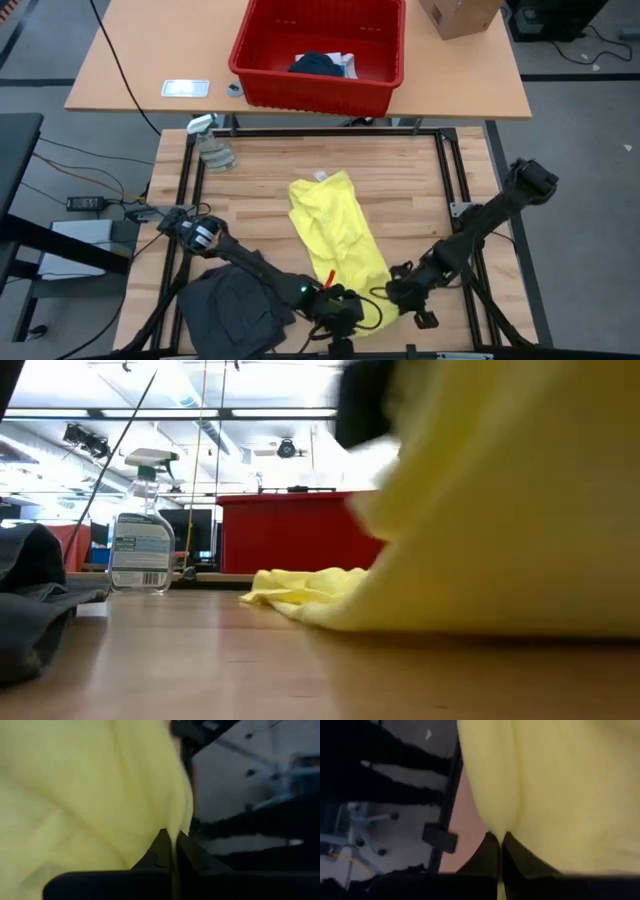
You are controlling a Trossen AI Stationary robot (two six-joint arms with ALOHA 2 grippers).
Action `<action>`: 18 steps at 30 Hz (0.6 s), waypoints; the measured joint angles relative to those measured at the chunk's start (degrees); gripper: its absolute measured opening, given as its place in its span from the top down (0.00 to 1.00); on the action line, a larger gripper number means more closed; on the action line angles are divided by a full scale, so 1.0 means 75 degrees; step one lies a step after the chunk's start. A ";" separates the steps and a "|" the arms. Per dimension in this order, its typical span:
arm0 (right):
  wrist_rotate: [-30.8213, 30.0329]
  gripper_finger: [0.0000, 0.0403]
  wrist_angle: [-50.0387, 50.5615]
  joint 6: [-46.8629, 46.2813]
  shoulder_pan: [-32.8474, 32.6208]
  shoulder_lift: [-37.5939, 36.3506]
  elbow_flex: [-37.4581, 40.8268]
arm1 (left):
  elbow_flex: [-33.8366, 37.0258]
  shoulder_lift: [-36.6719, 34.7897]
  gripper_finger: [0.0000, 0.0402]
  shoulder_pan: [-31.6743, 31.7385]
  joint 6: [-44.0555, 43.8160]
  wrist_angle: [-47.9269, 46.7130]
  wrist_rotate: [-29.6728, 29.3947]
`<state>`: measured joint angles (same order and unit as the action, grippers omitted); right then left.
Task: Fold Laundry from Bin
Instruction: Fold the yellow shirt
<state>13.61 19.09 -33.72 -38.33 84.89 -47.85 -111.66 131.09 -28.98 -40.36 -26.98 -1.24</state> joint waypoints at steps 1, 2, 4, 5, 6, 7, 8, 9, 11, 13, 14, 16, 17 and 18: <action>-0.0189 0.98 0.0254 0.0131 0.0133 -0.0178 -0.0130 | -0.0371 -0.0015 0.99 -0.0016 -0.0055 -0.0900 -0.0194; -0.0469 0.98 0.0514 0.0293 0.0310 -0.0347 -0.0247 | -0.0710 -0.0030 0.99 -0.0033 -0.0099 -0.1881 -0.0469; -0.0933 0.98 0.0812 0.0667 0.0742 -0.0701 -0.0402 | -0.1330 -0.0030 0.99 -0.0009 -0.0223 -0.3451 -0.1075; -0.1065 0.98 0.0860 0.0902 0.1001 -0.0855 -0.0430 | -0.1592 -0.0030 0.99 0.0012 -0.0315 -0.4067 -0.1441; -0.1109 0.98 0.0891 0.1135 0.1283 -0.0967 -0.0434 | -0.1825 -0.0035 0.99 0.0037 -0.0450 -0.4596 -0.1753; -0.1112 0.98 0.0932 0.1338 0.1587 -0.1034 -0.0435 | -0.2039 -0.0058 0.99 0.0076 -0.0582 -0.5080 -0.2021; -0.1103 0.98 0.0993 0.1509 0.1899 -0.1050 -0.0435 | -0.2198 -0.0077 0.99 0.0130 -0.0722 -0.5530 -0.2319; -0.1093 0.98 0.1062 0.1704 0.2230 -0.1050 -0.0432 | -0.2287 -0.0102 0.99 0.0195 -0.0899 -0.5883 -0.2567; -0.1098 0.98 0.1060 0.2155 0.2852 -0.0972 -0.0432 | -0.2331 -0.0115 1.00 0.0428 -0.1240 -0.6533 -0.2898; -0.1046 0.98 0.1051 0.2583 0.3389 -0.0759 -0.0432 | -0.2157 -0.0109 0.99 0.0767 -0.1306 -0.6780 -0.2964; -0.0973 0.98 0.1053 0.2791 0.3653 -0.0601 -0.0432 | -0.1951 -0.0109 0.99 0.0947 -0.1308 -0.6667 -0.2955; -0.0843 0.98 0.1054 0.3196 0.4111 -0.0222 -0.0432 | -0.1442 -0.0109 0.97 0.1328 -0.1332 -0.6222 -0.2733; -0.0810 0.98 0.1042 0.3314 0.4310 -0.0013 -0.0432 | -0.1194 -0.0099 0.96 0.1510 -0.1352 -0.5978 -0.2529; -0.0813 0.98 0.1016 0.3368 0.4487 0.0211 -0.0432 | -0.0962 -0.0084 0.95 0.1680 -0.1383 -0.5796 -0.2297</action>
<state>7.51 26.71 -8.46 -4.68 86.48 -51.09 -118.88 130.47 -16.38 -50.73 -70.45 -18.47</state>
